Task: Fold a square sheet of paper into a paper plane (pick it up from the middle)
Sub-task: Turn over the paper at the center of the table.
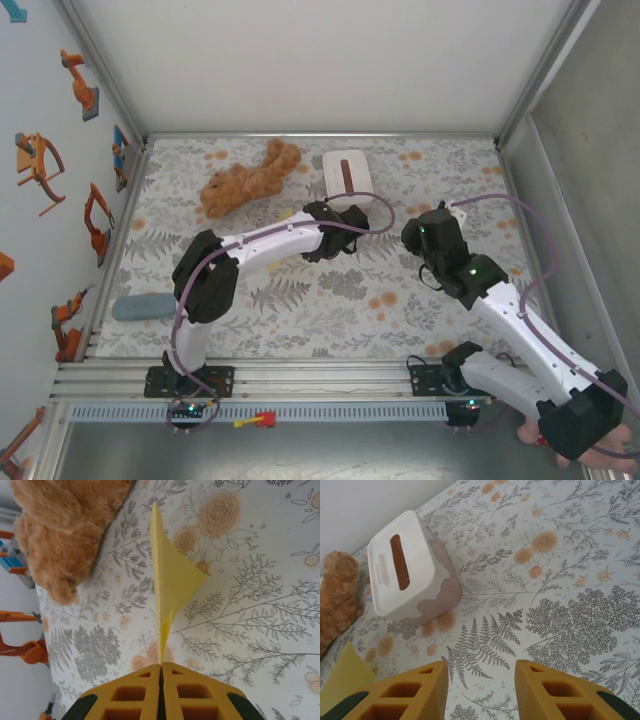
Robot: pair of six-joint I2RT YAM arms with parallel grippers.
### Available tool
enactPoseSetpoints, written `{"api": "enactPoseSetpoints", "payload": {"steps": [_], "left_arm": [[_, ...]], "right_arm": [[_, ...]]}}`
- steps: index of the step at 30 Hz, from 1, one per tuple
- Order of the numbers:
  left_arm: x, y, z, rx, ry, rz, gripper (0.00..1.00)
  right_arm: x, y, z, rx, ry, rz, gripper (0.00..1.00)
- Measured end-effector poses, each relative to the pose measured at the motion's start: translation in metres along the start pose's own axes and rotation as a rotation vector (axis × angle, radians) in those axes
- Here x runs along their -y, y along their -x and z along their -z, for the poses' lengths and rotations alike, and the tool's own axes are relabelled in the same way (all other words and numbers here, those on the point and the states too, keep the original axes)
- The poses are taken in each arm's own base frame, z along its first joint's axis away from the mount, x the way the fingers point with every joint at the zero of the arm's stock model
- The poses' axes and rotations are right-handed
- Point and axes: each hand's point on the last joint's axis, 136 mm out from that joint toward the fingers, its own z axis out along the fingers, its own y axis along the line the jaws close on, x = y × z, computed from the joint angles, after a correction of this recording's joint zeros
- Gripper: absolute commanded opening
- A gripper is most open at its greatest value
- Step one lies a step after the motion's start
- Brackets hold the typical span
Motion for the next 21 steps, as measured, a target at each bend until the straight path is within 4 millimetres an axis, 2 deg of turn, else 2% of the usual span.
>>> {"api": "enactPoseSetpoints", "payload": {"steps": [6, 12, 15, 21], "left_arm": [[-0.013, 0.01, 0.006, 0.049, 0.034, -0.02, 0.09], [-0.013, 0.012, 0.005, 0.054, 0.037, -0.026, 0.09], [-0.002, 0.011, 0.005, 0.049, -0.015, -0.014, 0.1], [0.046, -0.004, 0.004, -0.004, -0.213, 0.018, 0.23]], "right_arm": [[0.002, -0.001, 0.0, -0.002, -0.007, -0.008, 0.39], [0.004, -0.001, 0.0, -0.003, -0.02, -0.005, 0.38], [0.006, -0.002, 0.0, -0.007, -0.026, -0.005, 0.38], [0.008, -0.003, -0.002, -0.01, -0.036, -0.003, 0.38]]}}
